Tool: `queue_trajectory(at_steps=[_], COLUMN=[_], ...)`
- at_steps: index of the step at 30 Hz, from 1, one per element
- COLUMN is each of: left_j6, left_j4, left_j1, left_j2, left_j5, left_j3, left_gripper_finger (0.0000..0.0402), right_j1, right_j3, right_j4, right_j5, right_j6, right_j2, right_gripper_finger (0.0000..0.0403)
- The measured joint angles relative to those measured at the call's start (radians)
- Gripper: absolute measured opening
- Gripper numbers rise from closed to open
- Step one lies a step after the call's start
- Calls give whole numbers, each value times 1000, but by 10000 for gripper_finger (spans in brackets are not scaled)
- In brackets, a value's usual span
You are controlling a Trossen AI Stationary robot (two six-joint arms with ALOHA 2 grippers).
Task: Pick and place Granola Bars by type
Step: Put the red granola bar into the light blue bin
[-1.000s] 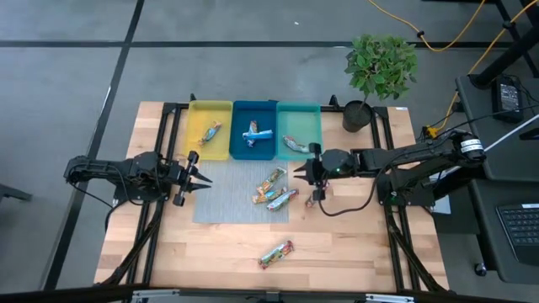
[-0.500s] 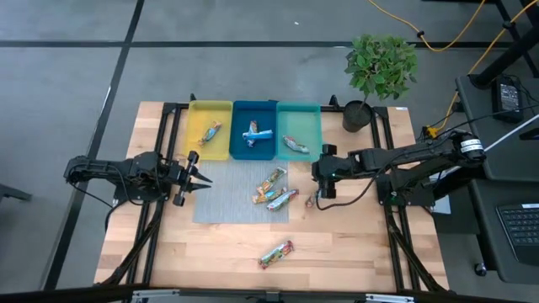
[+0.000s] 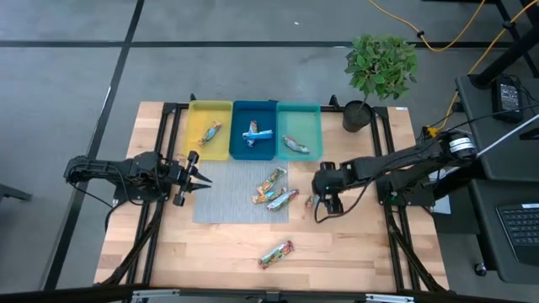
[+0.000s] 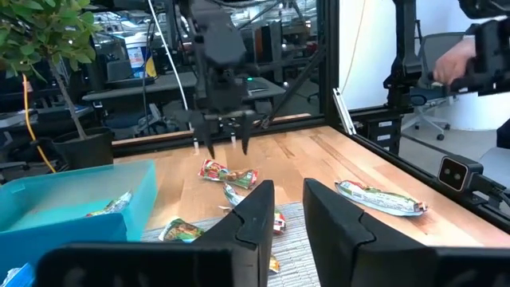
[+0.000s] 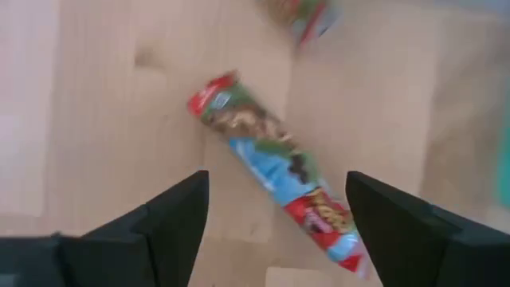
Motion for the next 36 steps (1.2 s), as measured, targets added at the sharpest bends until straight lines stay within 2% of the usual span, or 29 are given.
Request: queue_trajectory(at_steps=[9, 13, 21, 27, 36], left_j6=[0, 0, 0, 0, 0], left_j4=[0, 0, 0, 0, 0], left_j1=[0, 0, 0, 0, 0], left_j2=[0, 0, 0, 0, 0], left_j5=[0, 0, 0, 0, 0], left_j3=[0, 0, 0, 0, 0], left_gripper_finger=[60, 59, 65, 60, 59], right_j1=[30, 30, 25, 23, -10], right_j3=[0, 0, 0, 0, 0], right_j4=[9, 11, 98, 165, 168], right_j5=[31, 87, 113, 98, 84], right_j6=[-27, -28, -28, -29, -23], right_j2=[155, 176, 183, 183, 183], right_gripper_finger=[297, 297, 287, 226, 85])
